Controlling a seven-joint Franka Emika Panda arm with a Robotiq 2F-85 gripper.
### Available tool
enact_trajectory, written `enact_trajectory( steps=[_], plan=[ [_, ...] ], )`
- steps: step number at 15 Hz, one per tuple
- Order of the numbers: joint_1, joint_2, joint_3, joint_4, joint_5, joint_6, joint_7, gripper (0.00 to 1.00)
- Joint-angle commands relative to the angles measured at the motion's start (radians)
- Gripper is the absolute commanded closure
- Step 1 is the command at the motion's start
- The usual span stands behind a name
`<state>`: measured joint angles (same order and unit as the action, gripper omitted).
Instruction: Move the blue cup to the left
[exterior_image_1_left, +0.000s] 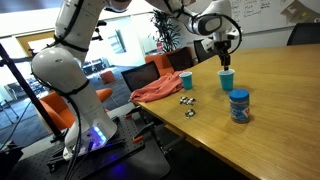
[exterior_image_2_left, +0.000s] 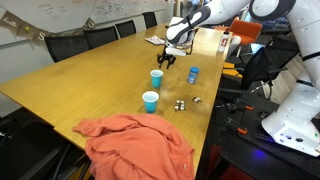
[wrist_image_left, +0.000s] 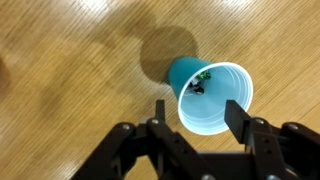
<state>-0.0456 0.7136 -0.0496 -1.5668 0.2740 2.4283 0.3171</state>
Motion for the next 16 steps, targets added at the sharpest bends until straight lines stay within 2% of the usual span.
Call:
enact_trajectory(
  steps=[1, 2, 8, 16],
  plan=[
    [0.009, -0.205, -0.011, -0.202, -0.017, 0.015, -0.004, 0.04],
    [0.006, -0.253, -0.011, -0.237, -0.018, -0.009, -0.007, 0.00],
    [0.010, -0.470, -0.017, -0.416, -0.075, 0.003, -0.017, 0.00],
    [0.002, -0.573, -0.005, -0.522, -0.075, 0.005, -0.046, 0.00]
  ],
)
